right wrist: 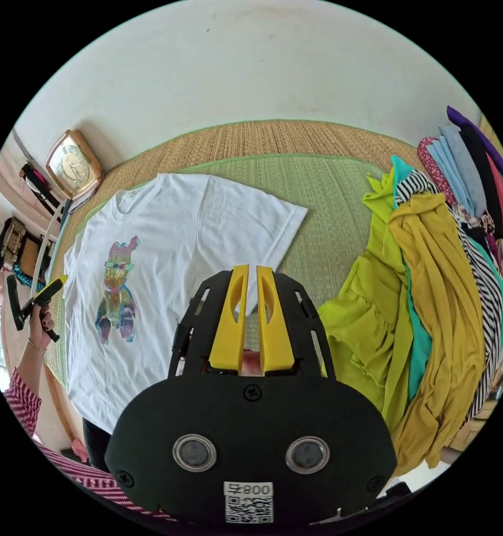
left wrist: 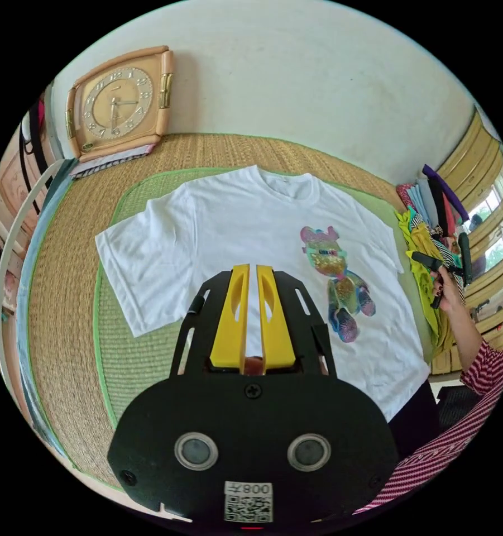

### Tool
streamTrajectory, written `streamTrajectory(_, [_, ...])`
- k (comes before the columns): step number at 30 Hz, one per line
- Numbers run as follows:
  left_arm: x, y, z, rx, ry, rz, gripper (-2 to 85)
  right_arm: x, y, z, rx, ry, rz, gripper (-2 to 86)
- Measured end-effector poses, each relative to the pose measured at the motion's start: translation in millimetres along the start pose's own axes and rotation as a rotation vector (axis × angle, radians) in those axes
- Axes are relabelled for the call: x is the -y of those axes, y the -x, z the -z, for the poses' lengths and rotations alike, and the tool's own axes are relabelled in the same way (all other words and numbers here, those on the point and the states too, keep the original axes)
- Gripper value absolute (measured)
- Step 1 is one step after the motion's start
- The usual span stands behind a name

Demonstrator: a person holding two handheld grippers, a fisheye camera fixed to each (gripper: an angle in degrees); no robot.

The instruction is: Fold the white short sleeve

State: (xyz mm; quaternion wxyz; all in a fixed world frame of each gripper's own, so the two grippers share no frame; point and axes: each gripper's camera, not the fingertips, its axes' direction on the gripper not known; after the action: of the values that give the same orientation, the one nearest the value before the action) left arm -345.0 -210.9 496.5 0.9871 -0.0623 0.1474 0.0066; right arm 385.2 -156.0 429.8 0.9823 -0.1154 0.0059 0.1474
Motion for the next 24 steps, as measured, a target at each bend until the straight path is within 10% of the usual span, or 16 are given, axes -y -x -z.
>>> streamTrajectory(24, [151,-323,-184,-0.191,0.141,-0.481,7.2,-43,-75,-21,0.134,-0.034,-0.198,2.1])
